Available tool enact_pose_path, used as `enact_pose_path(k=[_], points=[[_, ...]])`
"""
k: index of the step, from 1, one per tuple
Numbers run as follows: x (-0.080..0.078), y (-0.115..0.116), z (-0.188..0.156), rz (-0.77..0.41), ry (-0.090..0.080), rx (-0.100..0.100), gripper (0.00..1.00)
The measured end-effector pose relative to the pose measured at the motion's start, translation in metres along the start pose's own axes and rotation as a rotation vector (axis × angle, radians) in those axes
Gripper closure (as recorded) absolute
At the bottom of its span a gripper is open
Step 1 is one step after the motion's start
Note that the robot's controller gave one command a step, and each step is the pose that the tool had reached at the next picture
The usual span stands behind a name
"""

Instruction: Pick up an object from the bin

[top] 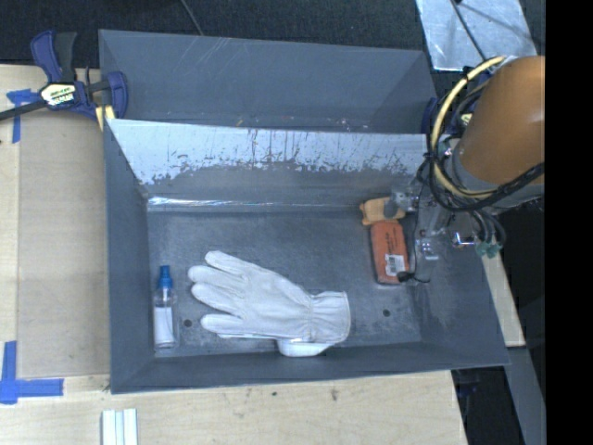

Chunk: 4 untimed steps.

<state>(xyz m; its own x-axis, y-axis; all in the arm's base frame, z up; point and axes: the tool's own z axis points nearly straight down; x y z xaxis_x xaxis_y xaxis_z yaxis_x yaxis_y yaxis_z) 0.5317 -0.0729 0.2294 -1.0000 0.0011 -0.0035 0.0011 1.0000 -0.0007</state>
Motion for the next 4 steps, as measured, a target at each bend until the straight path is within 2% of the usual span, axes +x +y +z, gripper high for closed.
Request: enact_pose_path(k=[1,2,3,4], points=[[-0.006,0.013,0.048,-0.005,-0.008,0.002,0.0],[-0.022,0.044,0.106,0.036,-0.001,-0.001,0.0],[-0.004,0.029,0.136,0.117,0.0,-0.003,0.0],[0.008,0.031,0.106,0.103,0.013,0.001,0.0]])
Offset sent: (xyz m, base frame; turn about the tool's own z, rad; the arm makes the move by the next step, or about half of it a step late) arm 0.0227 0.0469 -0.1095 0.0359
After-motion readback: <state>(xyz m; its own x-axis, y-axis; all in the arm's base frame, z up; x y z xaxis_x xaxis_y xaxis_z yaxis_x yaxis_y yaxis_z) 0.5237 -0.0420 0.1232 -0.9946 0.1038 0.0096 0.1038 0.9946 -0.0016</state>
